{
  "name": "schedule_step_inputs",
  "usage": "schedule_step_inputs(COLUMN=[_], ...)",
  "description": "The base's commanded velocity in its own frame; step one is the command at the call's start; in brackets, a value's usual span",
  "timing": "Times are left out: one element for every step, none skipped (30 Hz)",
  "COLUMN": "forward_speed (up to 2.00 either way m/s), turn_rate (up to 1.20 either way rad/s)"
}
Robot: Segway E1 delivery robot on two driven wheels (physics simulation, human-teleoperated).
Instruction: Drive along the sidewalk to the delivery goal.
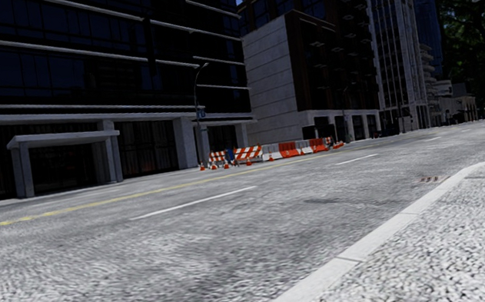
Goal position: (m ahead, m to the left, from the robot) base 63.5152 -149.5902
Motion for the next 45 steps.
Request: schedule_step_inputs(forward_speed=[0.52, 0.52, 0.52, 0.58, 0.7, 0.7, 0.79, 0.81, 0.83, 0.83, 0.83, 0.83, 0.83, 0.83, 0.83, 0.85, 0.85, 0.89, 0.91, 0.94, 0.98, 0.98, 1.0, 1.0, 1.0, 1.0, 1.0, 1.0, 1.0, 1.0, 1.0, 1.0, 1.0, 1.0, 1.0, 1.0, 1.0, 1.0, 1.0, 1.0, 1.0, 1.0, 1.0, 1.0, 1.0], turn_rate=[-0.55, -0.59, -0.67, -0.69, -0.69, -0.69, -0.68, -0.68, -0.67, -0.67, -0.67, -0.67, -0.67, -0.67, -0.67, -0.67, -0.67, -0.67, -0.67, -0.67, -0.67, -0.67, -0.67, -0.67, -0.67, -0.67, -0.67, -0.67, -0.67, -0.67, -0.67, -0.68, -0.73, -0.78, -0.78, -0.79, -0.79, -0.79, -0.79, -0.79, -0.79, -0.79, -0.79, -0.79, -0.79])
